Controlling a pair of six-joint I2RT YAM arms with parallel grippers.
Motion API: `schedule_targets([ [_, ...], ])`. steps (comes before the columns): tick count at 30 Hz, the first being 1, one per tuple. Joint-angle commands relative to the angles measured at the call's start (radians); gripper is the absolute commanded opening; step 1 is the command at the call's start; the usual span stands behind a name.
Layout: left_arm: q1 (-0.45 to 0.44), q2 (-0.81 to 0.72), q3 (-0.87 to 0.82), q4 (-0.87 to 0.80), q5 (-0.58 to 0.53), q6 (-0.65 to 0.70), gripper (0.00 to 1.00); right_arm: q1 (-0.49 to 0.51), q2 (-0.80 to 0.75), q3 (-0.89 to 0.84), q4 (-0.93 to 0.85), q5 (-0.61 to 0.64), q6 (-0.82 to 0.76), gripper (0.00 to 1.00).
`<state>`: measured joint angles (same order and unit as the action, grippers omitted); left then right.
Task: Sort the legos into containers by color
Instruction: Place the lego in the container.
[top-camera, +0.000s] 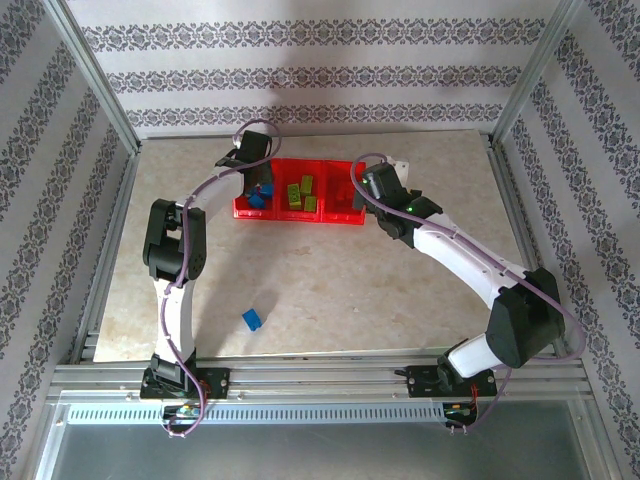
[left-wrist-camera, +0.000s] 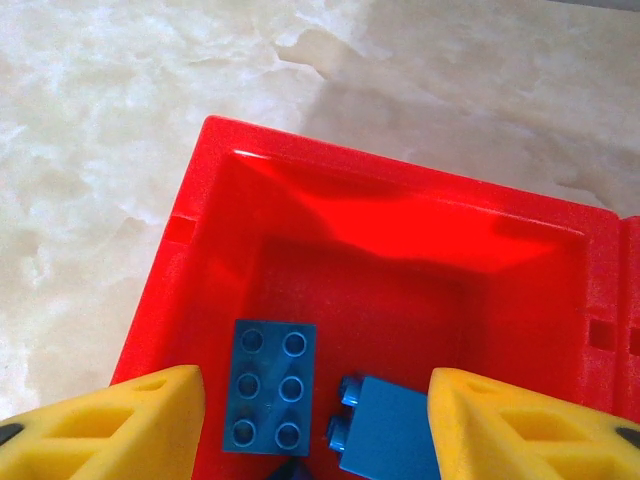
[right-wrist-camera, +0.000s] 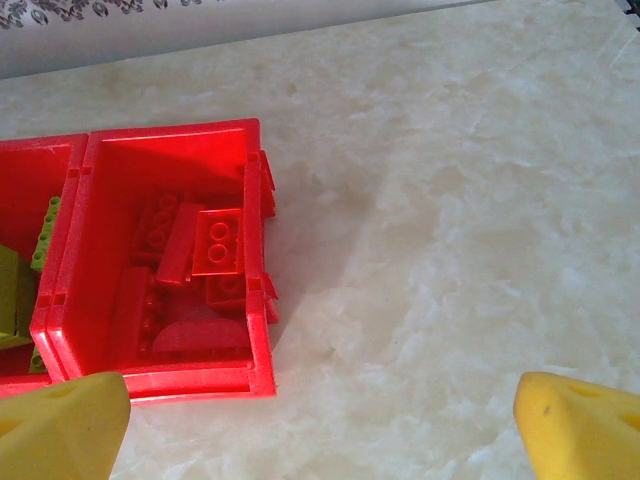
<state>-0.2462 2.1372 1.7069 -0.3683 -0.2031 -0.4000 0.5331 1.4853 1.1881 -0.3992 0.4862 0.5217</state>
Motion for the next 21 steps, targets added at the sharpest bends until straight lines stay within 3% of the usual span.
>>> schedule_targets([
  [1, 0.012, -0.078, -0.029, -0.011, 0.013, -0.017, 0.61, 0.010, -0.030, -0.013, 0.000, 0.038, 0.008, 0.98],
  [12, 0.011, -0.299, -0.208, 0.033, 0.015, -0.010, 0.70, 0.010, -0.023, -0.013, 0.003, 0.044, 0.018, 0.98],
  [17, 0.009, -0.403, -0.303, 0.040, 0.040, -0.021, 0.80, 0.010, -0.019, -0.014, 0.002, 0.047, 0.021, 0.98],
  [21, 0.000, -0.487, -0.376, 0.007, 0.057, -0.024, 0.95, 0.008, -0.022, -0.019, 0.002, 0.057, 0.028, 0.98],
])
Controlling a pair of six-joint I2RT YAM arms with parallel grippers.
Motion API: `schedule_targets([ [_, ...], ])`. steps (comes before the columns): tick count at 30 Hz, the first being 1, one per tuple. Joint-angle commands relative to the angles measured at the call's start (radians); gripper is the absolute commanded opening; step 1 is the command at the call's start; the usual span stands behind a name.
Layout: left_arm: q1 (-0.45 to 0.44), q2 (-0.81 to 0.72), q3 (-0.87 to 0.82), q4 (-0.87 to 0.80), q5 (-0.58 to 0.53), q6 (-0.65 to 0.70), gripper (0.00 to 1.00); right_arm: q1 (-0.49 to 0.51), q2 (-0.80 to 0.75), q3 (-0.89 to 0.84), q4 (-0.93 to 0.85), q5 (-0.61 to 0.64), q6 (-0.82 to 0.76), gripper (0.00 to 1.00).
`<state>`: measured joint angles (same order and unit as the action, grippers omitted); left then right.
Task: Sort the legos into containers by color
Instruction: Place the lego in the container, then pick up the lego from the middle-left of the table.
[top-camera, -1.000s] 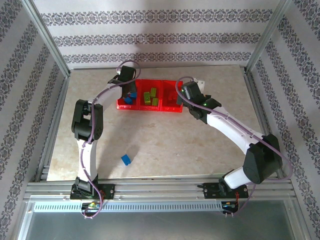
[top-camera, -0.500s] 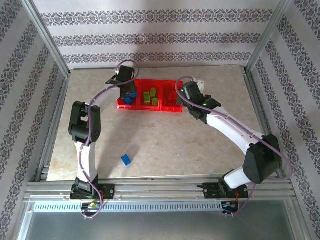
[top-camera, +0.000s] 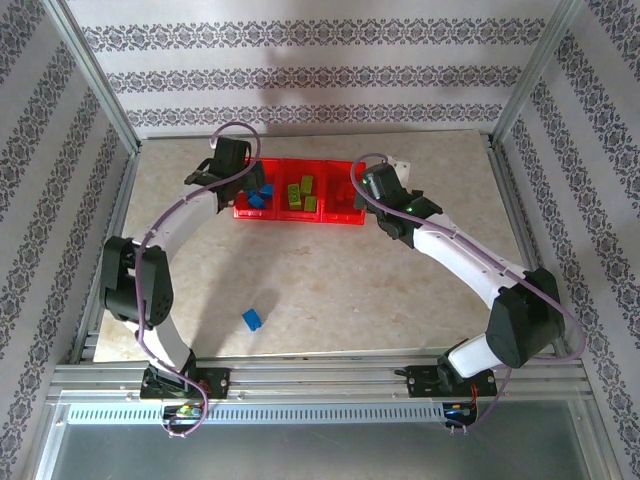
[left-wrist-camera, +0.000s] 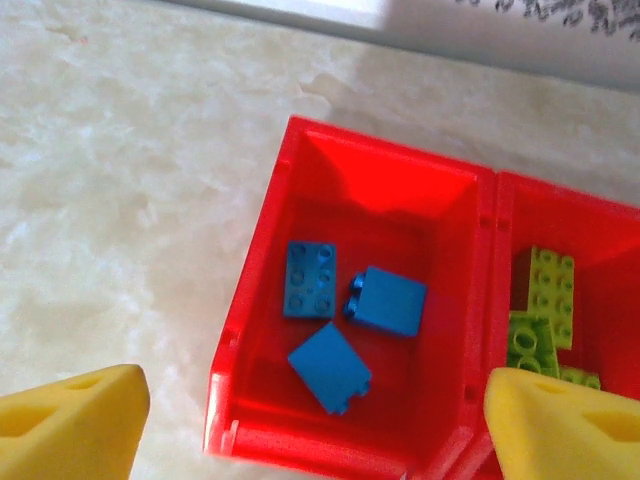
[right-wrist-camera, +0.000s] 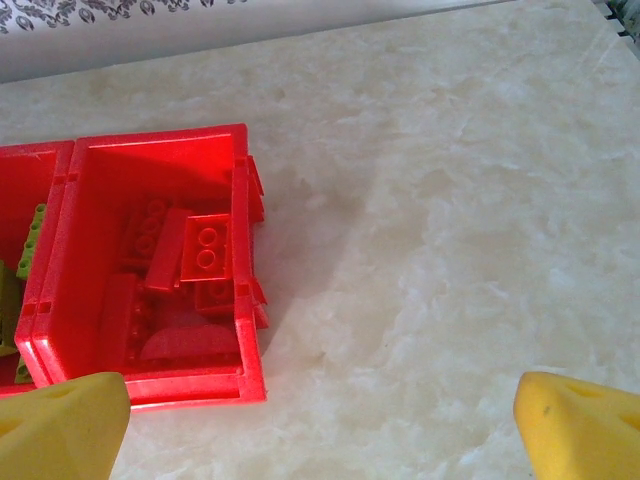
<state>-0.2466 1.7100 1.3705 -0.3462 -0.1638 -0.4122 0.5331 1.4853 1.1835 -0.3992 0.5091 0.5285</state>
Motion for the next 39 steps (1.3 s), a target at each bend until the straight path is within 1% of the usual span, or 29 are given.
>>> schedule_targets([
  [1, -0.003, -0.079, -0.057, -0.026, 0.018, -0.014, 0.99, 0.007, -0.021, -0.016, 0.002, 0.035, 0.023, 0.98],
  [7, -0.027, -0.214, -0.194, -0.093, 0.041, -0.052, 1.00, 0.005, -0.026, -0.021, 0.003, 0.038, 0.025, 0.98],
  [9, -0.035, -0.253, -0.240, -0.125, 0.065, -0.070, 1.00, 0.005, -0.025, -0.022, 0.003, 0.036, 0.025, 0.98],
  [12, -0.053, -0.301, -0.298, -0.188, 0.087, -0.093, 1.00, 0.004, -0.026, -0.025, 0.005, 0.036, 0.025, 0.98],
  [17, -0.098, -0.396, -0.377, -0.305, 0.083, -0.141, 1.00, -0.001, -0.028, -0.030, 0.008, 0.032, 0.025, 0.98],
  [22, -0.159, -0.510, -0.465, -0.396, 0.082, -0.236, 1.00, -0.007, -0.022, -0.038, 0.013, 0.027, 0.030, 0.98],
  [27, -0.233, -0.618, -0.551, -0.498, 0.077, -0.378, 1.00, -0.013, -0.012, -0.041, 0.019, 0.014, 0.034, 0.98],
  [30, -0.259, -0.679, -0.594, -0.553, 0.070, -0.442, 1.00, -0.013, -0.009, -0.044, 0.017, 0.010, 0.037, 0.98],
  [33, -0.278, -0.719, -0.640, -0.582, 0.089, -0.492, 1.00, -0.015, -0.004, -0.050, 0.022, 0.008, 0.043, 0.98],
  [35, -0.287, -0.729, -0.674, -0.583, 0.125, -0.526, 1.00, -0.016, 0.002, -0.049, 0.022, 0.006, 0.047, 0.98],
  [37, -0.318, -0.727, -0.709, -0.560, 0.166, -0.557, 1.00, -0.018, 0.010, -0.047, 0.022, 0.003, 0.048, 0.98],
  [39, -0.367, -0.718, -0.728, -0.534, 0.180, -0.575, 1.00, -0.018, 0.017, -0.043, 0.022, -0.003, 0.048, 0.98],
])
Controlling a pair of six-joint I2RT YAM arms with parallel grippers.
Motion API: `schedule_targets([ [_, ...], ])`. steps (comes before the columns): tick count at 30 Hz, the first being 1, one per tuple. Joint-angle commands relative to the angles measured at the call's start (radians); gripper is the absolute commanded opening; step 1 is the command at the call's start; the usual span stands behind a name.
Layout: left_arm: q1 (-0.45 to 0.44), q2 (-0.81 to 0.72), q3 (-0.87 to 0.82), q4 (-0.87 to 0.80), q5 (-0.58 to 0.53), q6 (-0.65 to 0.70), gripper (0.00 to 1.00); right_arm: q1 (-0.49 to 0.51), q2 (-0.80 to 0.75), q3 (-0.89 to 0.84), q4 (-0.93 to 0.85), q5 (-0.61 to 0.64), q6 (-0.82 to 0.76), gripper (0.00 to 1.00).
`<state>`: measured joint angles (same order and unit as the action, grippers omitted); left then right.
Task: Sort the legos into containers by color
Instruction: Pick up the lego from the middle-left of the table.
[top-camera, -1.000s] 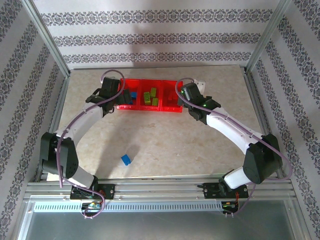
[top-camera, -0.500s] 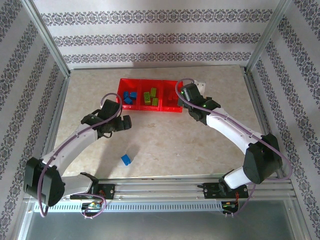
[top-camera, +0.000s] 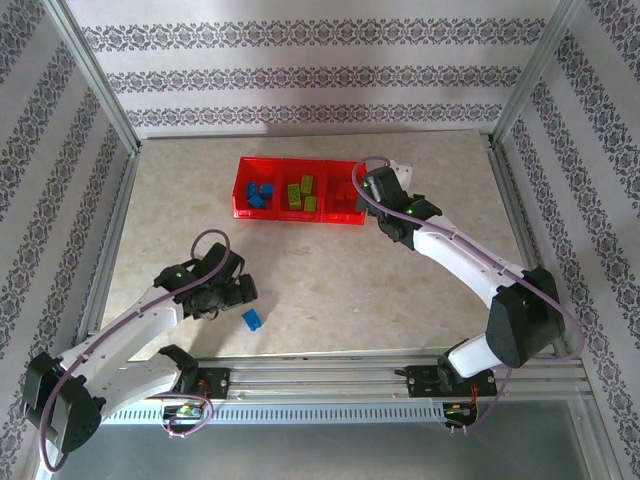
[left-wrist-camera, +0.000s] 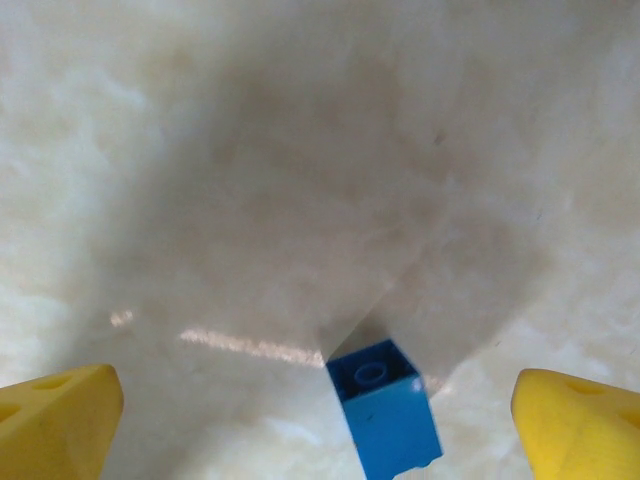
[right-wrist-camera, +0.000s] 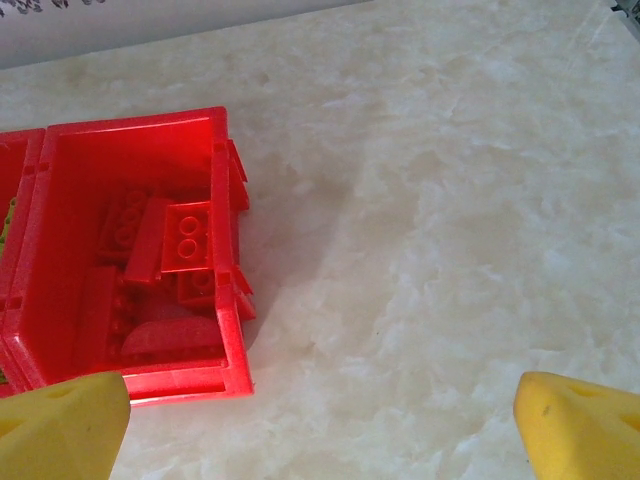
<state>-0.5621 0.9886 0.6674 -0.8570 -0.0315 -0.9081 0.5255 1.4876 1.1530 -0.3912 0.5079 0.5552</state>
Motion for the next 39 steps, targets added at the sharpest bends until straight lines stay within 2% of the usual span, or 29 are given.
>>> schedule_targets([
  [1, -0.079, 0.013, -0.025, -0.016, 0.046, -0.084, 1.00, -0.010, 0.019, -0.010, 0.014, -0.004, 0.020, 0.98],
  [6, -0.167, 0.065, -0.032, 0.039, 0.030, -0.092, 1.00, -0.012, 0.029, -0.007, 0.014, -0.010, 0.020, 0.98],
  [13, -0.235, 0.184, -0.042, 0.111, 0.012, -0.090, 0.96, -0.018, 0.030, -0.014, 0.016, -0.014, 0.020, 0.98],
  [24, -0.248, 0.307, -0.046, 0.176, 0.002, -0.080, 0.77, -0.025, 0.036, -0.035, 0.023, -0.034, 0.034, 0.98],
  [39, -0.243, 0.247, -0.096, 0.127, -0.061, -0.166, 0.54, -0.033, 0.058, -0.039, 0.032, -0.080, 0.048, 0.98],
])
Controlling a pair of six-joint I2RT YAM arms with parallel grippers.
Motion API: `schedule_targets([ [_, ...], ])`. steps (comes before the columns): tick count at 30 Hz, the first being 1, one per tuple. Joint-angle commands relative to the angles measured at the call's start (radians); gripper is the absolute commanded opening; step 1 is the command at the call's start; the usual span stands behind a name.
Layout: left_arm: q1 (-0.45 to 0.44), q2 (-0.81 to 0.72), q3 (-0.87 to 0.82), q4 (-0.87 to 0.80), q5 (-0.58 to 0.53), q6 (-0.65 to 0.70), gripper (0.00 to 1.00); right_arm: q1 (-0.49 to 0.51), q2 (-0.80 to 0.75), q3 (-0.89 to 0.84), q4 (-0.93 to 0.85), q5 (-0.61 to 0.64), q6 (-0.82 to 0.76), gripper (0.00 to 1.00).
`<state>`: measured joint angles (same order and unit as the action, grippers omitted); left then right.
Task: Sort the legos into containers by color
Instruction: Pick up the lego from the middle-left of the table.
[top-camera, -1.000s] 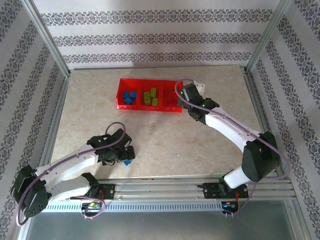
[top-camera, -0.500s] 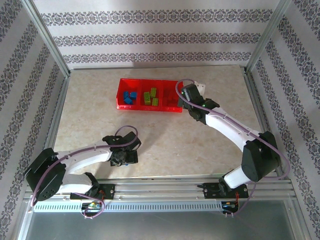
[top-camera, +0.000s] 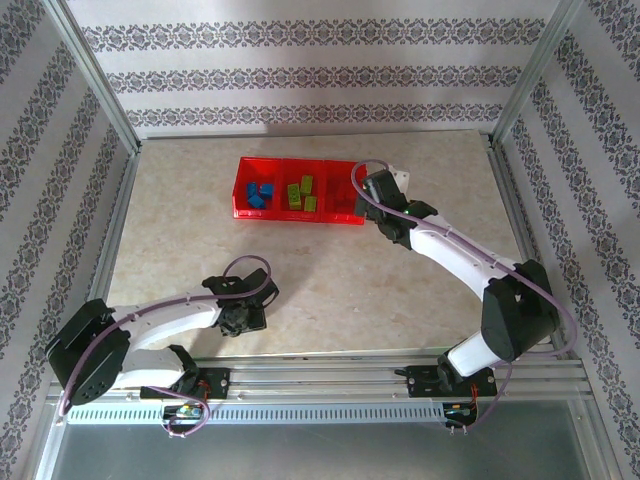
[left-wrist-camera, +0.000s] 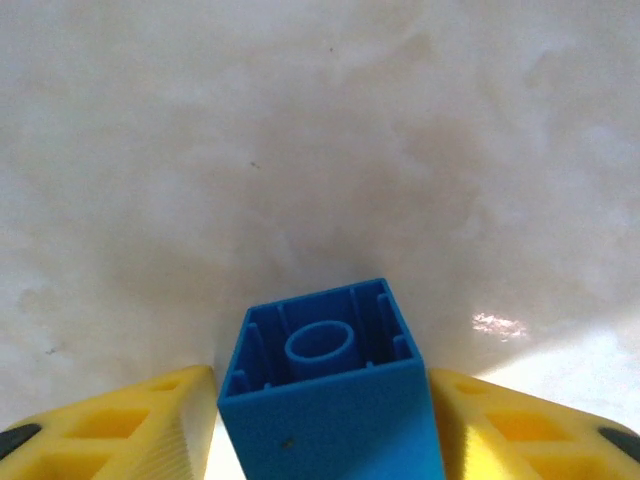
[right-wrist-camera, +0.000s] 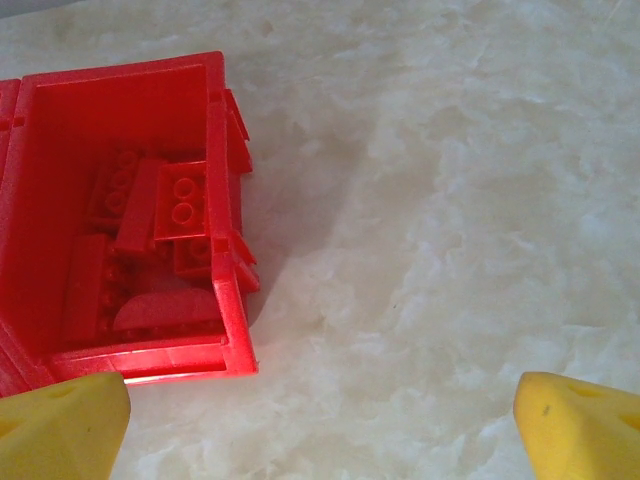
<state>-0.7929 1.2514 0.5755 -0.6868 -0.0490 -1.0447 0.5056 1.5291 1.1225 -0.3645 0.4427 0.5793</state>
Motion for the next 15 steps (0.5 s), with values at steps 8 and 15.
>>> schedule_targets([
  [8, 0.011, -0.008, 0.013, -0.036, -0.064, 0.003, 0.39, -0.013, 0.019, -0.009, 0.004, -0.017, 0.027, 0.98],
  [15, 0.042, 0.016, 0.074, -0.016, -0.112, 0.091, 0.29, -0.014, 0.016, -0.012, 0.004, -0.009, 0.025, 0.98],
])
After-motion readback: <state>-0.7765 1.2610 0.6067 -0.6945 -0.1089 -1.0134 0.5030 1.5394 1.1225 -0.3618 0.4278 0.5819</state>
